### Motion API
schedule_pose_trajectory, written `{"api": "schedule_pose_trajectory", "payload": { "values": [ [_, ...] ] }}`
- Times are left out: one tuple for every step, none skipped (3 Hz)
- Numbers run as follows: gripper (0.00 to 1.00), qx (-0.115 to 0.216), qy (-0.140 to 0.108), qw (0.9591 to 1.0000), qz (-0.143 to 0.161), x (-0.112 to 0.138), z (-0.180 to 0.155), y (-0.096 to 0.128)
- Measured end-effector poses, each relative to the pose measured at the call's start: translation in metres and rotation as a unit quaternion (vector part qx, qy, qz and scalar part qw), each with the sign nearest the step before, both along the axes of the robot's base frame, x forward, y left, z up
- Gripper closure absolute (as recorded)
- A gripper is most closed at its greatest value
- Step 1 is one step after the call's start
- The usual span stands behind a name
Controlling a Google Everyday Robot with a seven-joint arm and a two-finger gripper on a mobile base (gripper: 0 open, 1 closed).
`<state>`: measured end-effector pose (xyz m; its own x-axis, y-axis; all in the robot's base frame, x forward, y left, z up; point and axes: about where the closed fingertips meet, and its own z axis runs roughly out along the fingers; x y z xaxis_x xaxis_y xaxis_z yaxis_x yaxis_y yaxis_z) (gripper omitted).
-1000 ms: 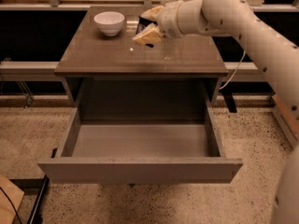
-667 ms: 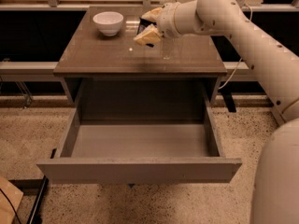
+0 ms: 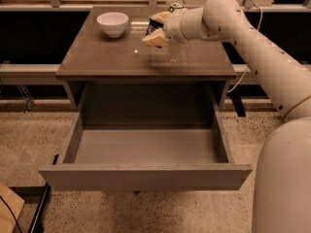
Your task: Pick rxbar blueberry from top drawer and place on counter
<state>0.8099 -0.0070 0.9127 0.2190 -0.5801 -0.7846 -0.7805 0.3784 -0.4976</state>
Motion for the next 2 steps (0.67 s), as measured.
{"api": "schedule_pose_trajectory", "payload": {
  "values": [
    [0.00, 0.000, 0.001, 1.0000, 0.002, 0.0000, -0.0017, 0.0028],
    [0.00, 0.000, 0.001, 1.0000, 0.002, 0.0000, -0.0017, 0.0028]
  ]
}}
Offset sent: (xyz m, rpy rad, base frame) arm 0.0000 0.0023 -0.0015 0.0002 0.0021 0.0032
